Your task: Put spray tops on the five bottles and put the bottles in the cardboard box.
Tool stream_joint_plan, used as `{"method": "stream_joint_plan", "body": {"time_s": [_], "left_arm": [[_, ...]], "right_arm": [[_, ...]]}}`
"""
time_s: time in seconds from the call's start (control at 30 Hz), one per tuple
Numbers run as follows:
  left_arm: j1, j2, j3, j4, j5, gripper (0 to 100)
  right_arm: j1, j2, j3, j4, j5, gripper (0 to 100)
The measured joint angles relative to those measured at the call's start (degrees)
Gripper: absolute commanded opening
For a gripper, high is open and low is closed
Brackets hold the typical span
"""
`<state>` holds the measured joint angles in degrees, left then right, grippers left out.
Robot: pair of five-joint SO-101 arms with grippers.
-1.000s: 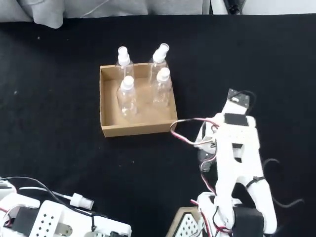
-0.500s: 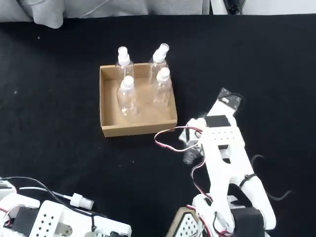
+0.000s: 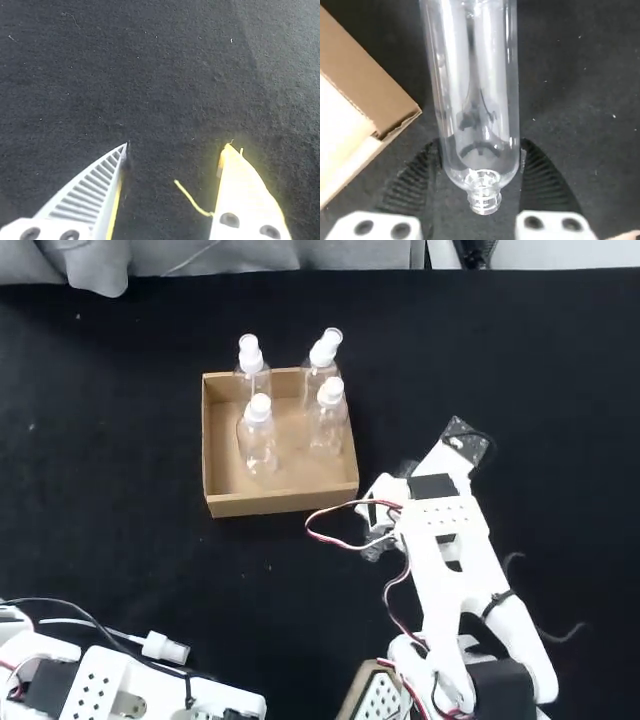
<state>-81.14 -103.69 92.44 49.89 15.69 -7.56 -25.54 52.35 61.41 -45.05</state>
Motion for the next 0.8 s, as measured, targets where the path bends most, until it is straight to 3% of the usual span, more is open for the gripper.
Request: {"method": "stream_joint_plan", "body": {"time_s": [0.8], "left_arm": [[0.0, 0.0, 0.0, 0.0, 0.0, 27]], "right_arm": [[0.0, 0.0, 0.0, 0.0, 0.0, 12.3]]}}
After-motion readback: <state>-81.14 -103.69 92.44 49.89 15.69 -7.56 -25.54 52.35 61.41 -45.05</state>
